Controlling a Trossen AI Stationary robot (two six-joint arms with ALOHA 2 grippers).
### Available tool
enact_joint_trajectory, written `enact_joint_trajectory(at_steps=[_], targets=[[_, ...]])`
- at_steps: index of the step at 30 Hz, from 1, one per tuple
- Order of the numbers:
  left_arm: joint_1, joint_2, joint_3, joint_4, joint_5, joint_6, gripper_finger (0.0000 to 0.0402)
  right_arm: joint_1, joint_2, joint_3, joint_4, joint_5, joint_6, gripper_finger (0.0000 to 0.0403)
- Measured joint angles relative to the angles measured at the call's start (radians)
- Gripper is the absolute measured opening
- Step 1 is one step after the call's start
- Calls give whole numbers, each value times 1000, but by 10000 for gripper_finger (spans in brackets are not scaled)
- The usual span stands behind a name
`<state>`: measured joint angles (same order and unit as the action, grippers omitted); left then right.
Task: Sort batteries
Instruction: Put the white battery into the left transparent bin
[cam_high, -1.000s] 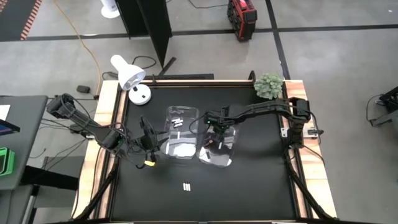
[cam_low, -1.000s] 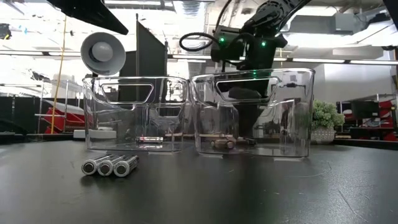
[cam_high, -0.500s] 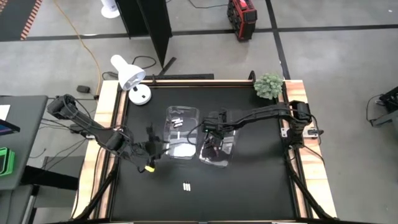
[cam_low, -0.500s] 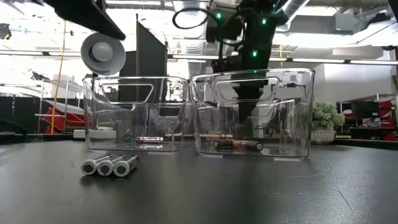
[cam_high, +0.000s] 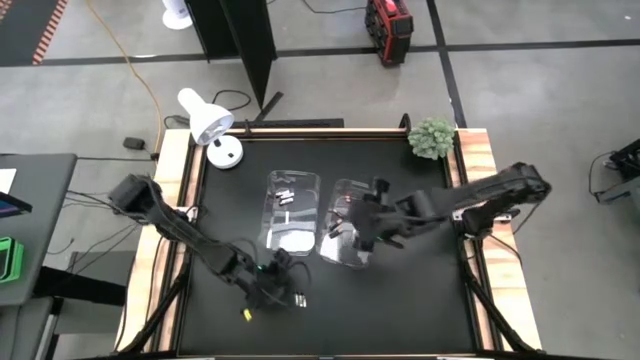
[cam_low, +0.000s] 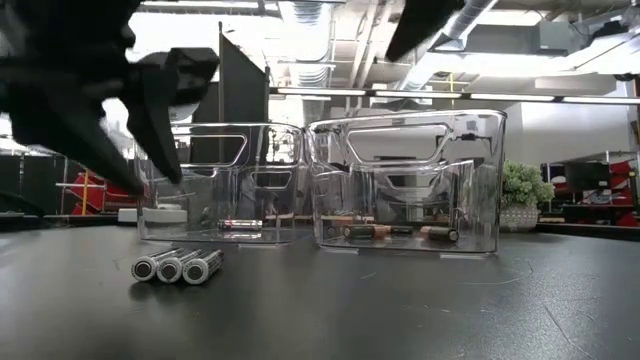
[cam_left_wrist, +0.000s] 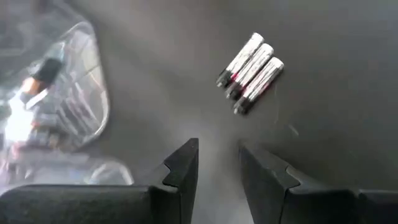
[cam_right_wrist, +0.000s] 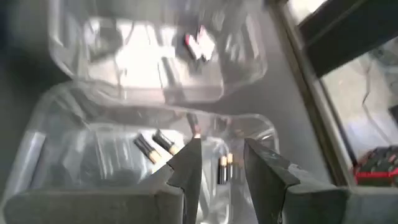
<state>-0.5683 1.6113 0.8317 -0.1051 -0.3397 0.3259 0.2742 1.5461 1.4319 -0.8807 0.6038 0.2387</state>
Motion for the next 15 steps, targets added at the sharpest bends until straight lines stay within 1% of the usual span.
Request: enact_joint_trajectory(at_steps=[5,8,11,15], targets=[[-17,125,96,13,11,85,107,150,-59,0,-2,138,49,132],[-17,150,148,10,95,134,109,219,-63,0,-2,193,50,132],[-17,158,190,-40,160,184,114,262,-56,0,-4,211,66,132],[-13,157,227,-131,182,230,125,286,-52,0,-32,211,128,132]])
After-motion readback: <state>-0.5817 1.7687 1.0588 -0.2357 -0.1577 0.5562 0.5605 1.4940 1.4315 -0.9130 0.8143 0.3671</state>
